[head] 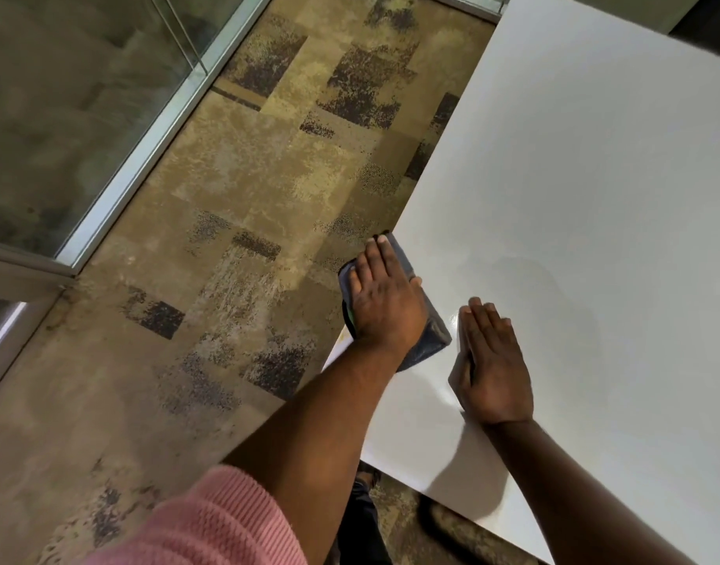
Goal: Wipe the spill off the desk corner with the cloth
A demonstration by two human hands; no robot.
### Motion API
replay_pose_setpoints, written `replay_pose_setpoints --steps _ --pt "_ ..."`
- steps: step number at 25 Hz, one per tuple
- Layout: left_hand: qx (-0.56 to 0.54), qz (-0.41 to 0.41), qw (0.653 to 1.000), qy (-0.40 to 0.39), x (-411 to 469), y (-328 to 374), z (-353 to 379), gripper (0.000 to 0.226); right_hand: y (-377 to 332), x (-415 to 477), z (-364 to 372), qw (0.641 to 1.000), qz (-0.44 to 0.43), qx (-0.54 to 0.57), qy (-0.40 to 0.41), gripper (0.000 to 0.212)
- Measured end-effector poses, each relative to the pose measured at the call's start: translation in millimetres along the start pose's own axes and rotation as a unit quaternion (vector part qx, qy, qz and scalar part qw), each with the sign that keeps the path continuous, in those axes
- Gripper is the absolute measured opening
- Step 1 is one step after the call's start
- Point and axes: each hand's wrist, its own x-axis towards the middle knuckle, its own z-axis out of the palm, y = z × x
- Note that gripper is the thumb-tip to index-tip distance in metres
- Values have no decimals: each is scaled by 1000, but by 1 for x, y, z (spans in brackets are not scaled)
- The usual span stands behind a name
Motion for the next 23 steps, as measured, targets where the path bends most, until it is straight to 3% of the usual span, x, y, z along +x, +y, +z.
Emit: replay_pose_setpoints --steps 7,17,23 --pt "-73 -20 997 17 52 4 0 70 -5 0 -3 1000 0 -11 -7 62" --pt "-29 -51 997 40 -49 -55 18 65 -18 2 -16 986 18 -85 -142 69" --pt "-55 -83 995 28 -107 -85 26 67 -25 -3 -12 985 31 -113 -128 75"
